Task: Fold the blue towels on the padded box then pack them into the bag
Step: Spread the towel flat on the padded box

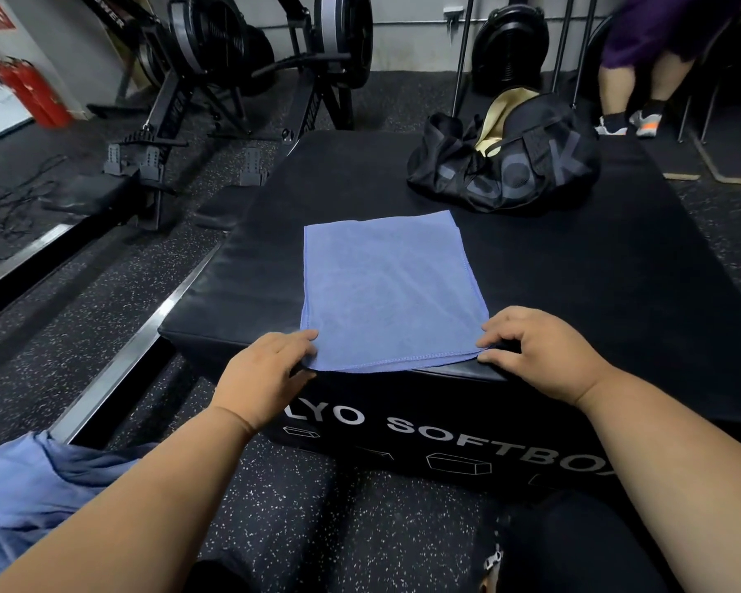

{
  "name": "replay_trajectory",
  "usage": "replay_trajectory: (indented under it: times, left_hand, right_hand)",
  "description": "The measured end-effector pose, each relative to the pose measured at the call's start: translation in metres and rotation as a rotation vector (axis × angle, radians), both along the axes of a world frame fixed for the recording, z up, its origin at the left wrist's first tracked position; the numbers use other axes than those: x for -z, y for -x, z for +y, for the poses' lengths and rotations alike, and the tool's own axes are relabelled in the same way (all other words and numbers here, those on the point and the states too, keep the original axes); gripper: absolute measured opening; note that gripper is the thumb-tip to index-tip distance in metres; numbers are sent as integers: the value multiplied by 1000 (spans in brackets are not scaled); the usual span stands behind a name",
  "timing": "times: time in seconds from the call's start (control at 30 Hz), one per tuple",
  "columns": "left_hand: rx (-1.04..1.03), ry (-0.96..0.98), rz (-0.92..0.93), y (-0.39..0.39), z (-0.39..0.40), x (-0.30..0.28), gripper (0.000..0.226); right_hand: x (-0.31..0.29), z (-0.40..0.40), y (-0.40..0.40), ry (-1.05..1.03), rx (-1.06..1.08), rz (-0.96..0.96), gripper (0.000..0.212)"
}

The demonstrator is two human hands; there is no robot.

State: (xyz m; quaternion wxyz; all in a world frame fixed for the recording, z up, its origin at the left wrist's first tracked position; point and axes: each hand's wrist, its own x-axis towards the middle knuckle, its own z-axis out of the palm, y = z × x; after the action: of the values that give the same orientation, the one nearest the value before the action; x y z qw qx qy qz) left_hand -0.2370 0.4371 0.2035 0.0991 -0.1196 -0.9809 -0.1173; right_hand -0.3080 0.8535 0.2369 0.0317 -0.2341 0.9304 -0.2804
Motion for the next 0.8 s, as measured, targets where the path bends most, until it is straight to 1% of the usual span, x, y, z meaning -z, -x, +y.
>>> replay_trajectory:
  times: [0.13,0.23,0.27,0.33,0.4,0.5,0.57,0.6,0.7,0.8]
  left_hand:
    - [19,11,62,5,-2,1,31]
    - [66,-27,88,3,-5,-5,11]
    - [58,-69,74,1,-3,-10,15]
    - [6,-167,22,-5,2,-21,24]
    - [-57,-280,-12,-13,6,-33,24]
    - [-154,-585,10,-21,8,-54,11]
    - [-209,-777,23,-28,10,-75,14]
    - [-221,-854,27,-32,10,-88,12]
    - [-215,-976,76,-47,9,-131,8]
    - [-203,-1043,135,-68,3,-170,12]
  right_hand:
    - [4,-2,1,16,14,27,7]
    - [4,-3,1,94,47,5,9]
    - [4,-4,0,115,64,2,10]
    - [2,-6,-2,167,107,14,13]
    - [-5,-9,-6,250,160,42,17]
    - [-25,-18,-14,392,226,117,27]
    - [-42,-25,-19,478,272,128,26]
    - [-50,-28,-22,521,278,120,26]
    - [-80,-37,-37,683,271,82,27]
    - [-119,-45,-57,785,235,87,23]
